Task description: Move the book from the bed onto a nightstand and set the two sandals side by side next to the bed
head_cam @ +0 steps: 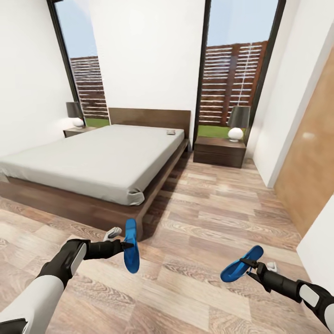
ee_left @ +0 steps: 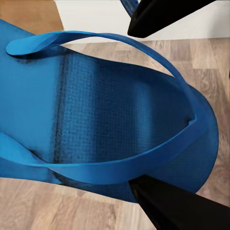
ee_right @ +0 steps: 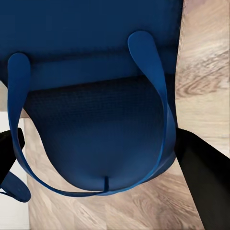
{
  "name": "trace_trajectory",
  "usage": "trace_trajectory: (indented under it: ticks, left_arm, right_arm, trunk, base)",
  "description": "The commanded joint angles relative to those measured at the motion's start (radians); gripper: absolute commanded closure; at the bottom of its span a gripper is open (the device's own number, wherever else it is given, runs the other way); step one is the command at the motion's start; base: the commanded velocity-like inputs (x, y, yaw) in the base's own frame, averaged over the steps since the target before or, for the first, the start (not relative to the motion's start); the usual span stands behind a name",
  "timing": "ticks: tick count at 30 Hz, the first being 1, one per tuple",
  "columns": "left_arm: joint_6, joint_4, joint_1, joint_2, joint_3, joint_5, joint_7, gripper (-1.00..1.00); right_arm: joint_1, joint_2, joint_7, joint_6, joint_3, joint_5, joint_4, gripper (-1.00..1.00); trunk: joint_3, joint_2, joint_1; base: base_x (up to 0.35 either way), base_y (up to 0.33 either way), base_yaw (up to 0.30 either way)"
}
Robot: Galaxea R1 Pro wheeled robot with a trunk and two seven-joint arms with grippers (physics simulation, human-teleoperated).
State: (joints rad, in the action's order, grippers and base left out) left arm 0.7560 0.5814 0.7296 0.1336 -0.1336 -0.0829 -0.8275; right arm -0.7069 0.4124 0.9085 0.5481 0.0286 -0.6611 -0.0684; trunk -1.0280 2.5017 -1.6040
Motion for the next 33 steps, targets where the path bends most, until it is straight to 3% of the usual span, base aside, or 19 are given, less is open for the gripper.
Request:
trace_trajectory:
  ticks: [1,33]
  left_arm:
    - [0.008,0.000,0.001,0.000,-0.001,-0.006,0.001,1.00]
    - [0.008,0.000,0.001,0.000,-0.001,-0.006,0.001,1.00]
  right_arm:
    - [0.000,0.000,0.001,0.009,0.005,-0.003,0.000,1.00]
    - [0.000,0.000,0.000,0.010,0.005,-0.003,-0.001,1.00]
  trunk:
    - [-0.002,0.000,0.000]
    - [-0.018,0.000,0.000]
  base:
    - [0.172,-0.093,0.107]
    - [0.126,-0.140,0.085]
